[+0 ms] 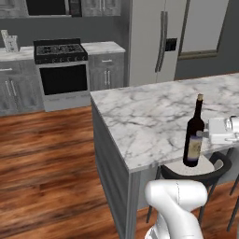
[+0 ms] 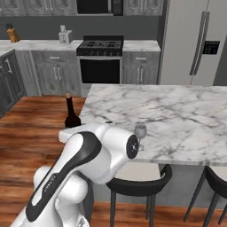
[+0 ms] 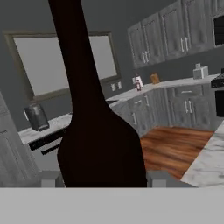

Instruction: There is a wine glass and glass cup on the dining counter. Place the wine bottle next to the wine glass and the juice bottle next to the glass cup.

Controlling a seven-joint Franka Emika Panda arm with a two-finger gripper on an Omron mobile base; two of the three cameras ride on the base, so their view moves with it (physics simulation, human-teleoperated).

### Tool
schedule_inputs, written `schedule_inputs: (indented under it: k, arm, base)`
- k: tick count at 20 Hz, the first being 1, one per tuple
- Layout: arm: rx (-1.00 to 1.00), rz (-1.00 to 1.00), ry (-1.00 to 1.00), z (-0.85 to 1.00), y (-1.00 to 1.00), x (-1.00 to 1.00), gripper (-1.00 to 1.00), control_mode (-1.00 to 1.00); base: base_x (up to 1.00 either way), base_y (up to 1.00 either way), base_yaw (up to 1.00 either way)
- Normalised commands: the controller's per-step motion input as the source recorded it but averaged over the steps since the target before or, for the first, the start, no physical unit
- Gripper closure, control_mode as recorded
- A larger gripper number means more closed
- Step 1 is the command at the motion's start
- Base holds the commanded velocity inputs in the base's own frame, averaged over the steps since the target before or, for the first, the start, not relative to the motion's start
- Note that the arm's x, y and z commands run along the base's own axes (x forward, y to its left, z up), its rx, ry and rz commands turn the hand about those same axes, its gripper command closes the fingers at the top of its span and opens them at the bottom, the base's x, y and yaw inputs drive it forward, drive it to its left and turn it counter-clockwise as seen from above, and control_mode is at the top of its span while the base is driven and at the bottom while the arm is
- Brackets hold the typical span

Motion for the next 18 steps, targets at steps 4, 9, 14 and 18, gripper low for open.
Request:
schedule_inputs:
  k: [4,9,14,18]
  arm:
    - [-0.08,-0.36,0.00,-0.40,0.00,0.53,1.00,-1.00]
    - [-0.01,-0.27,0.00,-0.41,-0.01,0.37,1.00,-1.00]
    - [0.03,-0.03,-0.01,-0.05,-0.01,0.01,1.00,-1.00]
    - [0.01,-0.04,-0.01,-0.03,-0.19,0.31,1.00,-1.00]
  base:
    - [0.00,0.00,0.00]
    - [0.00,0.00,0.00]
    - [0.00,0.00,0.00]
    - [0.00,0.00,0.00]
